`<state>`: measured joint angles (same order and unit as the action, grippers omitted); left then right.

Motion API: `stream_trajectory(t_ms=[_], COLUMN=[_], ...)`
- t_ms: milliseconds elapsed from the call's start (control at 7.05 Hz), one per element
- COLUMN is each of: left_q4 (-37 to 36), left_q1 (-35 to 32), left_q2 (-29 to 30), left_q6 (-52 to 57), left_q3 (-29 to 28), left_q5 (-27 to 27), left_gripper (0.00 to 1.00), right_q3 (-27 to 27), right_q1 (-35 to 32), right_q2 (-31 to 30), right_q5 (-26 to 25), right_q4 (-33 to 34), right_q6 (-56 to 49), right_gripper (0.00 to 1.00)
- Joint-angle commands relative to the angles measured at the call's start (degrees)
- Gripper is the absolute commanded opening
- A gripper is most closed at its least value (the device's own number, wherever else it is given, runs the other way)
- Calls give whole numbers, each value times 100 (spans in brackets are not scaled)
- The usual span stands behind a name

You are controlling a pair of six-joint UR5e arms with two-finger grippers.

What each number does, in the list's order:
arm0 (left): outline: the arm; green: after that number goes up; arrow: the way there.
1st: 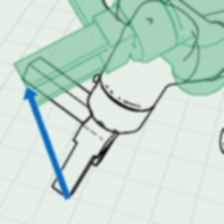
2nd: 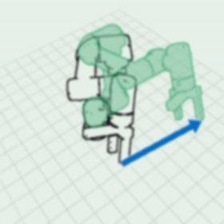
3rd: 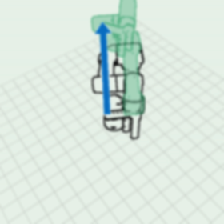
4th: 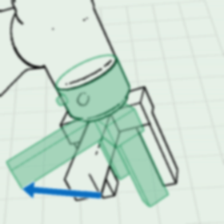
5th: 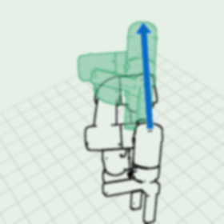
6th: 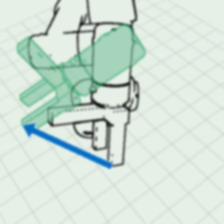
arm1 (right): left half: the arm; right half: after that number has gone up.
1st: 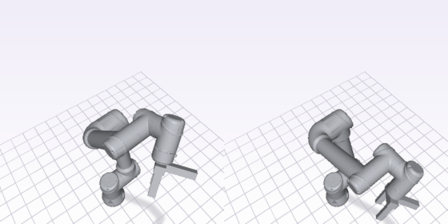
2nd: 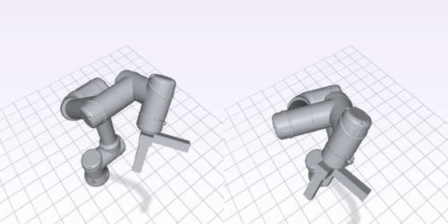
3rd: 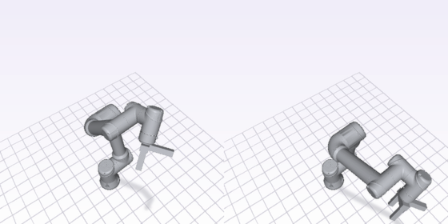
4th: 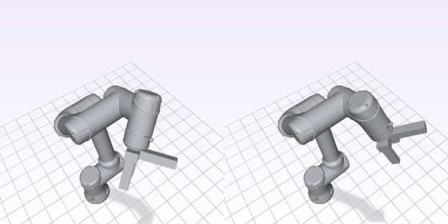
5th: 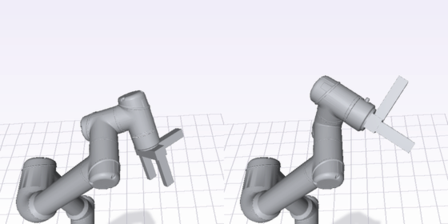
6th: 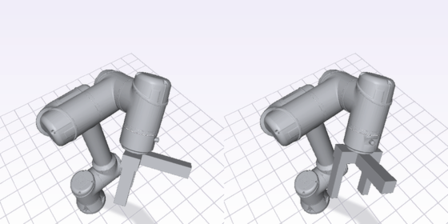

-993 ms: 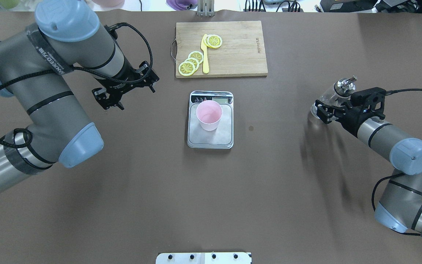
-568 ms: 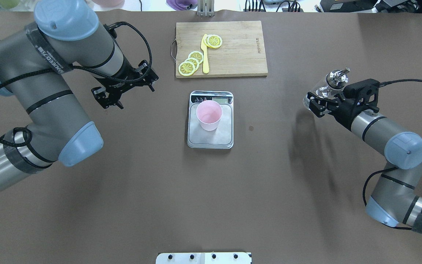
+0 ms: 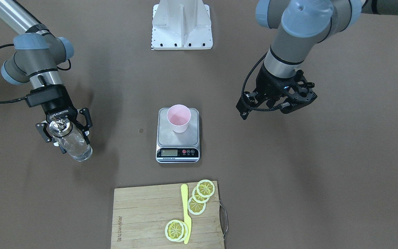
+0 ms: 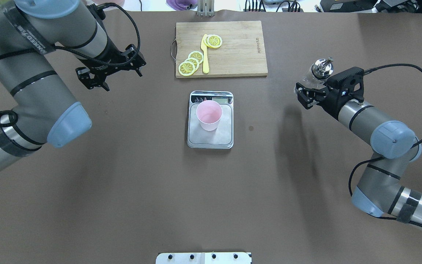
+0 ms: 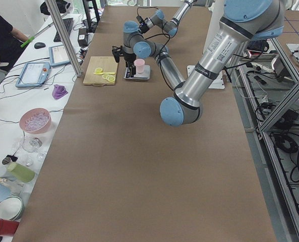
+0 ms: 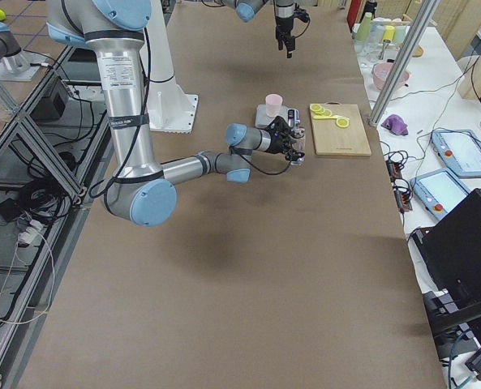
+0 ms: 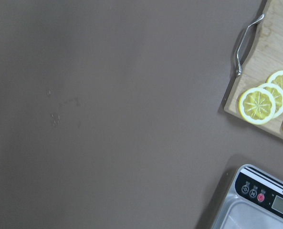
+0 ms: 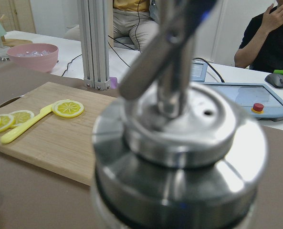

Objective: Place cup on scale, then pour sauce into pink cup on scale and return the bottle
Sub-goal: 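Lift the sauce bottle with the right gripper while the left arm withdraws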

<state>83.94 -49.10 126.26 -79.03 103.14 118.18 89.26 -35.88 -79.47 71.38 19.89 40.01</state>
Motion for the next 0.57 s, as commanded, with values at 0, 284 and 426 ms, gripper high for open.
stream_trajectory(t_ms=[0, 284, 426], left_q4=[-97, -106, -106], left_q1=[-405, -652, -836], left_q2=[-162, -356, -461], left_q6=[851, 2017, 2223], left_q3=[-31, -39, -39], left_q5=[21, -32, -41], left_gripper=[99, 99, 99], right_q3=[352, 836, 916], right_q1=[-50, -42, -50], right_q2=[151, 248, 457], right_q5=[-18, -254, -430], right_q4=[802, 1900, 2340], right_q6=[-778, -1117, -1510], right_gripper=[0, 0, 0])
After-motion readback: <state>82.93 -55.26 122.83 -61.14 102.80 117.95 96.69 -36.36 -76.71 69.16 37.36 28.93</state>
